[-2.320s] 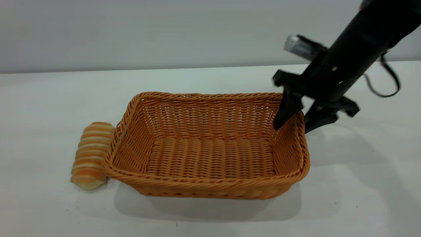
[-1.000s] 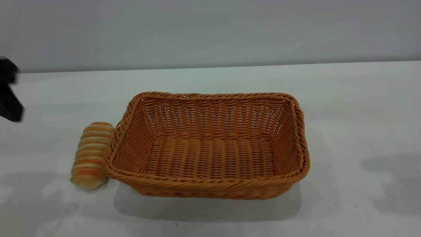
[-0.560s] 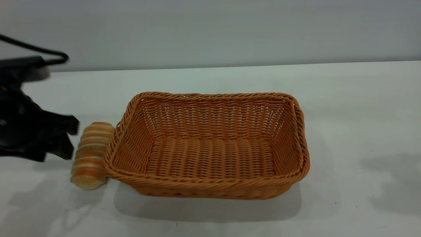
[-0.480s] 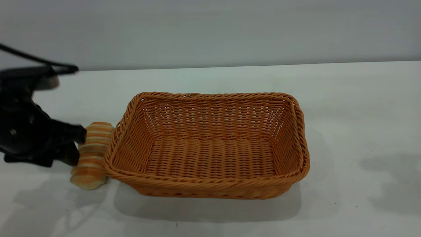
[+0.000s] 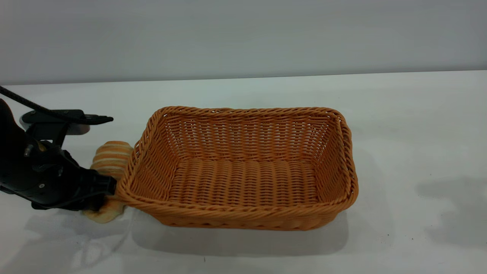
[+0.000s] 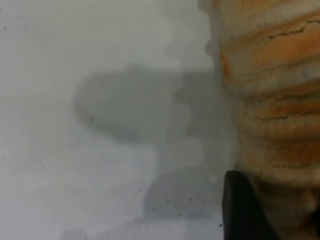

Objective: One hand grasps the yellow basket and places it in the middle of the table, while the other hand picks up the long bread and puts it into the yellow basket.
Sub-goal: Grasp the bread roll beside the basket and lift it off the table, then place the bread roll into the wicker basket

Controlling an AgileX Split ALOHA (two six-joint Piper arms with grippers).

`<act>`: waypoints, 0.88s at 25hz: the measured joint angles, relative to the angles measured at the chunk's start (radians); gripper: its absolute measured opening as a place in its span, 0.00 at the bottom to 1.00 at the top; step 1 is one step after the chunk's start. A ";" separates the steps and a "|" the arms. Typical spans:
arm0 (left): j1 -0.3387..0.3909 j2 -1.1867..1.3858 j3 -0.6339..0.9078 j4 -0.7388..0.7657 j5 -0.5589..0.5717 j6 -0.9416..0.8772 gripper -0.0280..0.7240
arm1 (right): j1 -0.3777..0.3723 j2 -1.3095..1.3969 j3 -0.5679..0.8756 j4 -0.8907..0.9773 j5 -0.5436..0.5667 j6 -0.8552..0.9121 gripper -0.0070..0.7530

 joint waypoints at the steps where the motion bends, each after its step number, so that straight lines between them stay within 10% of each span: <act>1: 0.000 0.000 -0.001 0.000 -0.001 0.000 0.51 | 0.000 0.000 0.000 0.000 -0.001 0.000 0.66; 12: -0.008 -0.002 -0.002 0.005 0.006 -0.036 0.11 | 0.000 0.000 0.003 0.002 -0.004 0.000 0.66; 22: 0.090 -0.365 -0.001 0.000 0.236 -0.024 0.10 | 0.000 0.000 0.003 0.003 -0.004 0.000 0.66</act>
